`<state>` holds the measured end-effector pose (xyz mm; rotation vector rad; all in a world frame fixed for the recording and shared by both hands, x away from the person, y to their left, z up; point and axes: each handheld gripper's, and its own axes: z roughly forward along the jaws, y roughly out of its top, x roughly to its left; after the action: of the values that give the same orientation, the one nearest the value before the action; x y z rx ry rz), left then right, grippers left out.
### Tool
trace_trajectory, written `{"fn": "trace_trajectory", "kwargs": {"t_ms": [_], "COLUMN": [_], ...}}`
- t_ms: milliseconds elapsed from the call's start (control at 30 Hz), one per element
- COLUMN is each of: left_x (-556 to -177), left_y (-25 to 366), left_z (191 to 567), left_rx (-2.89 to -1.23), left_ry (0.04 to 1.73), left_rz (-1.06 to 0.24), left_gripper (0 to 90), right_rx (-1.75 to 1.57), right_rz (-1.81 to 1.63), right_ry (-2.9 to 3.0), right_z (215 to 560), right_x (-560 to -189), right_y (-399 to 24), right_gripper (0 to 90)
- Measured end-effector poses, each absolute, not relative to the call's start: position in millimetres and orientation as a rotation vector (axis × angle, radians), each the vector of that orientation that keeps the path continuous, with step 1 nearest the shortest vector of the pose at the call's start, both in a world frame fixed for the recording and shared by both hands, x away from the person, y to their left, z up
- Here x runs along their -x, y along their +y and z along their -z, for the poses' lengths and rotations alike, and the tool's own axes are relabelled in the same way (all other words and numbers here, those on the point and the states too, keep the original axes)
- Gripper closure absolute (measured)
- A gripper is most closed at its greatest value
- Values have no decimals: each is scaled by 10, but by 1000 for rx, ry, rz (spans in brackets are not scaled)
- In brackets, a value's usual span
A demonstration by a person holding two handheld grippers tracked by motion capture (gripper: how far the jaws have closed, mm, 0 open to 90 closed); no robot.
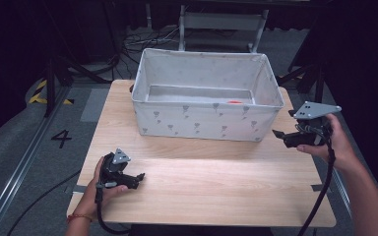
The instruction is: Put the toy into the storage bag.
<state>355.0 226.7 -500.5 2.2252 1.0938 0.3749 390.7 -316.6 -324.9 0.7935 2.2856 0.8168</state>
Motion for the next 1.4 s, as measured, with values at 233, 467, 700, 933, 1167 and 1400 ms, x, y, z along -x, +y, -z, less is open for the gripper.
{"fn": "trace_trajectory", "kwargs": {"t_ms": [233,467,700,933,1167,1400], "left_x": [-3550,-3551,-3551,-3558,-3558,-3556], "left_y": [2267,2267,2267,2265,2265,2262], "left_z": [5006,5006,5006,5005,5005,5007], "left_rx": [-2225,-2225,-2225,-2225,-2225,-2220], "left_ry": [1094,1094,1094,1095,1094,1098], "left_rz": [-375,-375,-375,-380,-380,-380], "left_gripper": [5,4,4,4,4,5], "right_rx": [-795,-815,-839,-857,-868,-934], "right_rz": [-743,-702,-685,-665,-706,-802], "right_ry": [2315,2341,2365,2390,2414,2372], "right_z": [3490,3727,3951,4176,4325,4529], "right_x": [-3858,-3816,-3761,-3701,-3624,-3463], "right_y": [-3203,-3245,-3305,-3367,-3467,-3643], "right_gripper": [190,190,192,191,188,193]}}
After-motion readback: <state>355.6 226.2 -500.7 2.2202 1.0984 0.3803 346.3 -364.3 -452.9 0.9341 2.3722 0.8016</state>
